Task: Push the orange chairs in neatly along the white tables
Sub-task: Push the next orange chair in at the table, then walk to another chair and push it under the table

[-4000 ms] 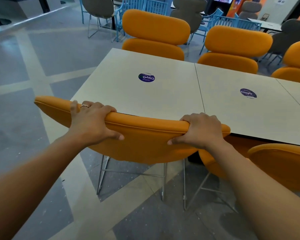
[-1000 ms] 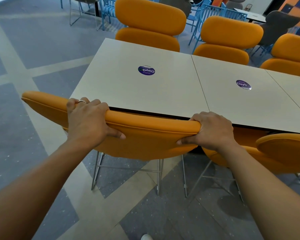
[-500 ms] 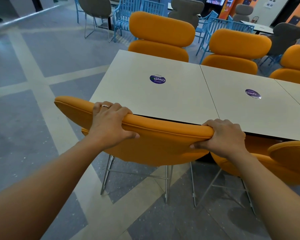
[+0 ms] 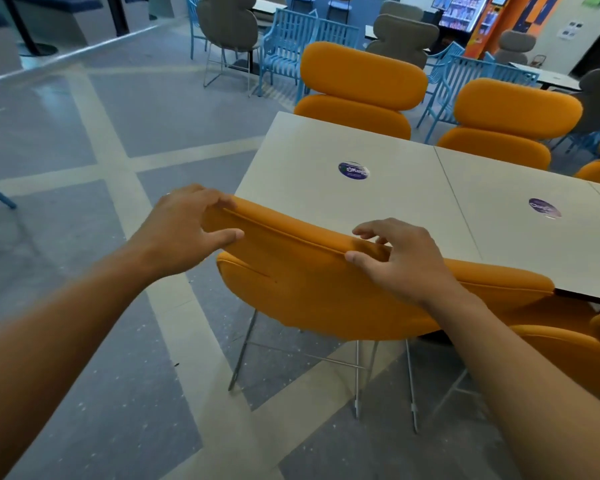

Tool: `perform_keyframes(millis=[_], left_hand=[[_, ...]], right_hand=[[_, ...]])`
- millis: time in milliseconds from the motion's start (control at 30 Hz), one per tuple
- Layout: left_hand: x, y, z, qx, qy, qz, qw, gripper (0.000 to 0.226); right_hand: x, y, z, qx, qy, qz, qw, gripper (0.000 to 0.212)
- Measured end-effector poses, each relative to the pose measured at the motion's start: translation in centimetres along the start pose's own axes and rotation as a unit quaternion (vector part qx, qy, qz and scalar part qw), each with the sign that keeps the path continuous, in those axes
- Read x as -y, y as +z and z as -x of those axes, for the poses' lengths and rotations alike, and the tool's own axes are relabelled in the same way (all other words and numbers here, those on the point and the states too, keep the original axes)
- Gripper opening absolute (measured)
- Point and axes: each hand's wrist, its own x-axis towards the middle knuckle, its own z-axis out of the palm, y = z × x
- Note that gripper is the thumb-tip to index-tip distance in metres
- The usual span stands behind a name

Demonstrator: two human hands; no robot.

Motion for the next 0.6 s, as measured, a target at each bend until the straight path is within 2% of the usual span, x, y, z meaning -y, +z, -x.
perform_keyframes(millis=[167,367,600], left_hand=[[5.8,-3.3,2.8,-0.001,-0.018,-0.009,1.0,0.048],[11.6,-5.7,4.3,0.003,-0.057,-0.02,0.998,0.044],[16.7,-6.4,2.5,0.011,-0.07,-0.022,0.997,0.045]], right_hand=[[7.0,3.1,-3.7,-0.034,-0.032,-0.043,0.998,0.036],[12.0,5.4,-7.5,0.006,-0.059,-0.033,0.998,0.039],[14.7,7.4,-12.8,0.031,-0.065,-0.037,0.997,0.04]])
